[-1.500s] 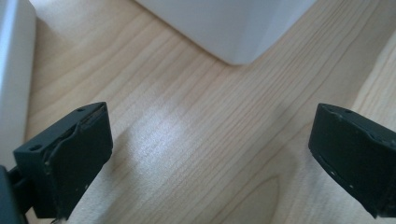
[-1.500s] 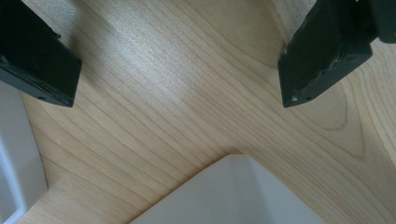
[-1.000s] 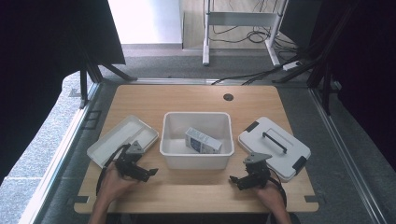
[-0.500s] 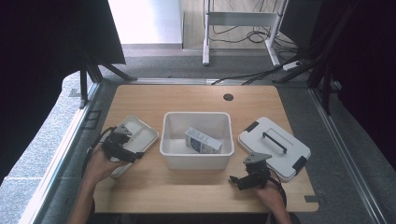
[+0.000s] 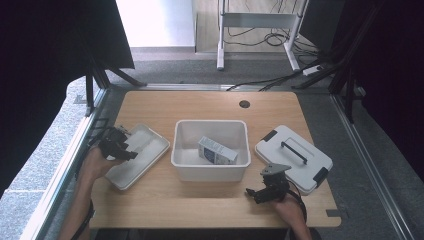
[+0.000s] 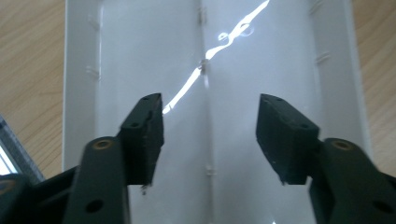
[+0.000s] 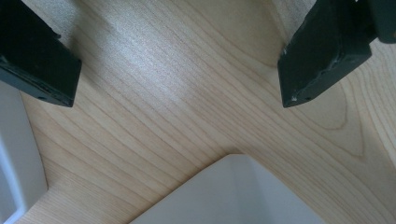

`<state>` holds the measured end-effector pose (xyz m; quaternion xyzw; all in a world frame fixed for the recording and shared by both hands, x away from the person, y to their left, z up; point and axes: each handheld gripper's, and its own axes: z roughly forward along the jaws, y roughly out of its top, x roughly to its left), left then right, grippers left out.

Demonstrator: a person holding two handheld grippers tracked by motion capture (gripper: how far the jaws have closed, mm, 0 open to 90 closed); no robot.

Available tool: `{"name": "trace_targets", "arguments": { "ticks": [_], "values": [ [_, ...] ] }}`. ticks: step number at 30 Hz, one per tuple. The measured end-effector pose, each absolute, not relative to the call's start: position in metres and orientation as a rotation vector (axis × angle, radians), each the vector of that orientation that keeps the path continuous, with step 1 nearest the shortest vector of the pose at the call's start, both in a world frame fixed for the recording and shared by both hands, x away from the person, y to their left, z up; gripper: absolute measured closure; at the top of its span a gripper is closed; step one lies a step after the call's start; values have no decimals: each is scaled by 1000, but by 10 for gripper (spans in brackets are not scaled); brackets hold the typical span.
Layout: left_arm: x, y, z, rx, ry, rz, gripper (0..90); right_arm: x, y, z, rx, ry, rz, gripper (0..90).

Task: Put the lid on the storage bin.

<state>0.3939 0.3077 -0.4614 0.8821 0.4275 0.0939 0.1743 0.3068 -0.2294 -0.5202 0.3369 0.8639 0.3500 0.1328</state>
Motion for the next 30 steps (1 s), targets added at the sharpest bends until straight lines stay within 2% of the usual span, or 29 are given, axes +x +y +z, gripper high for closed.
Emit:
{"name": "trace_targets", "arguments": {
  "ticks": [8, 16, 23, 30],
  "values": [
    [410, 303, -475, 2628, 1241, 147, 673, 307, -229, -520, 977, 2506, 1015, 0],
    [416, 291, -477, 2749, 1218, 93, 862, 307, -229, -520, 977, 2506, 1015, 0],
    [419, 286, -473, 2793, 1199, 115, 891, 307, -229, -520, 977, 2507, 1014, 0],
    [416, 289, -454, 2821, 1076, 105, 892, 307, -229, -520, 977, 2507, 1014, 0]
  ]
}}
